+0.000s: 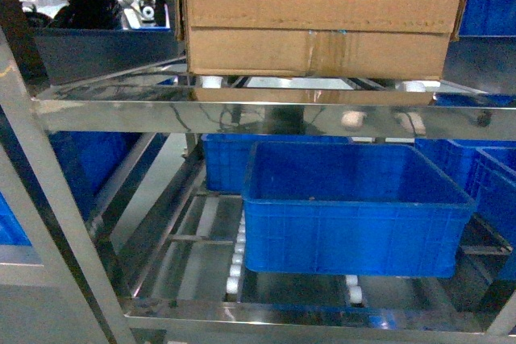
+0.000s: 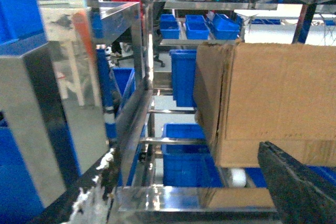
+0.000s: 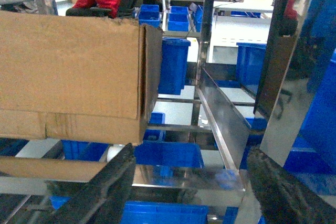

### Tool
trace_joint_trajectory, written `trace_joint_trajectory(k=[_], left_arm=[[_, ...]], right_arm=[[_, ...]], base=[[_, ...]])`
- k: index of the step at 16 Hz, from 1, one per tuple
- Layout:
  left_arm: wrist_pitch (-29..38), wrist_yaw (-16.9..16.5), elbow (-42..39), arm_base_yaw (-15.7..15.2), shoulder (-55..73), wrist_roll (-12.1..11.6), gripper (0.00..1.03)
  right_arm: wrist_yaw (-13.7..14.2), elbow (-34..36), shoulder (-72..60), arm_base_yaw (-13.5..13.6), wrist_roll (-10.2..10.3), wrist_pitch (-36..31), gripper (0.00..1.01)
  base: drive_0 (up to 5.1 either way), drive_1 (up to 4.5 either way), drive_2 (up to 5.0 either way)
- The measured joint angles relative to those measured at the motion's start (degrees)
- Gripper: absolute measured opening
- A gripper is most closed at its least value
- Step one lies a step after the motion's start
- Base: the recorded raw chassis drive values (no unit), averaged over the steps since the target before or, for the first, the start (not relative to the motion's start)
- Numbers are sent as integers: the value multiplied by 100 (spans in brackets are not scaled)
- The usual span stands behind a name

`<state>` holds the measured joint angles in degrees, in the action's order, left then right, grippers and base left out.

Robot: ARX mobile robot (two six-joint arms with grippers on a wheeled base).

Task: Sort boxes to right shelf from conveyor

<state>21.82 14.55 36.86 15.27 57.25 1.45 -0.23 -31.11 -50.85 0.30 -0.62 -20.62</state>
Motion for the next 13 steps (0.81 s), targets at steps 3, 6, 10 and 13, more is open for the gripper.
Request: trace_joint_trajectory(k=[3,6,10,13], left_arm=[[461,-396,-1421,-525,-802,-44,36],[623,-693,-2072,-754,-1320,-44,5],[592,-951,-2682,-1029,-1921,-59,2],[380,-1443,-3040,-1537,-2511,-66,2]], right_arm=[[9,1132,614,0,0,-435,22],[11,1698,1054,0,7,-544,2],[11,2229,1617,0,9,-507,2],[15,2549,2149,0,7,-286,2]], base=[[0,0,0],[0,0,0],[0,0,0],[0,0,0]])
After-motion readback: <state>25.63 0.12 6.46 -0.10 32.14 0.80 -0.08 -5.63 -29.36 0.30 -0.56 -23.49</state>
